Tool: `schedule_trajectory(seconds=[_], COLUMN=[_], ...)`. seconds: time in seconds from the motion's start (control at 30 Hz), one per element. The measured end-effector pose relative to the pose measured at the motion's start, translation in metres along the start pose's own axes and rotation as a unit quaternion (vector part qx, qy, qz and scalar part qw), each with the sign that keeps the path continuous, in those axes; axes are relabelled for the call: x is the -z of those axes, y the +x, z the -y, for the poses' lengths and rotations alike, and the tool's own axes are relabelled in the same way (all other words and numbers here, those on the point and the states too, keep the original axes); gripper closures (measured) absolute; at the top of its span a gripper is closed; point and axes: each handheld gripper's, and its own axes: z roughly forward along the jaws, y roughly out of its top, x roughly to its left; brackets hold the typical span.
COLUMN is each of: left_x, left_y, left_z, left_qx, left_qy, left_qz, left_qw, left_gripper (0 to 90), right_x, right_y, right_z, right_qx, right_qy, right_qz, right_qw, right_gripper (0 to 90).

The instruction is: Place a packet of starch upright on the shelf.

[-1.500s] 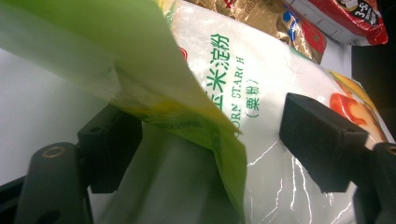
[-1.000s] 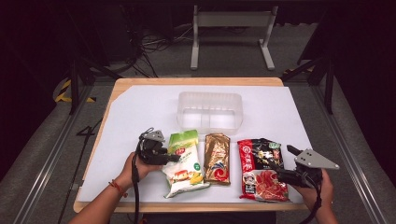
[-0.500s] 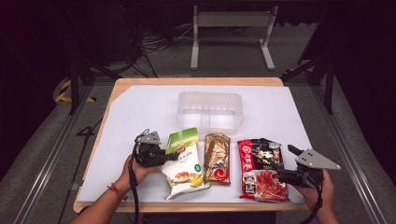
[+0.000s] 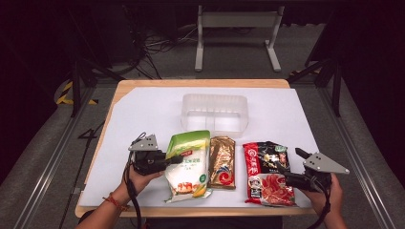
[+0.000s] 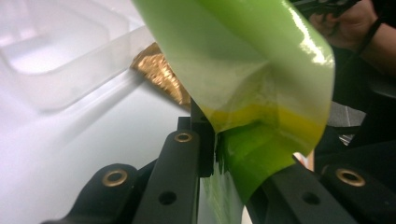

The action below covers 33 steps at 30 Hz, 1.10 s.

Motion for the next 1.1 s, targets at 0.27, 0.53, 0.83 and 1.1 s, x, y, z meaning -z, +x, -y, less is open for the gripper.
schedule_trajectory(seconds=[0.27, 0.53, 0.83, 1.1], left_x=[0.004, 0.006, 0.007, 0.025], left_y=[-0.01, -0.021, -0.028, -0.042], left_z=[-0.009, -0.02, -0.03, -0.044], left_qx=[-0.01, -0.034, -0.044, -0.059], left_qy=[-0.018, -0.031, -0.038, -0.072], left_qz=[0.008, 0.011, 0.025, 0.03], left_qw=[0.9998, 0.9989, 0.998, 0.9952], left_gripper=[88.4, 88.7, 88.8, 88.7], right_x=[0.0, 0.0, -0.001, -0.002], right_y=[-0.002, -0.002, -0.002, -0.003], right_z=[0.001, 0.001, 0.002, 0.003], right_qx=[-0.001, 0.0, -0.003, -0.003], right_qy=[0.002, 0.006, 0.008, 0.01], right_qz=[0.004, 0.008, 0.008, 0.009], right_qw=[1.0, 1.0, 0.9999, 0.9999], right_gripper=[18.5, 18.3, 18.2, 18.0])
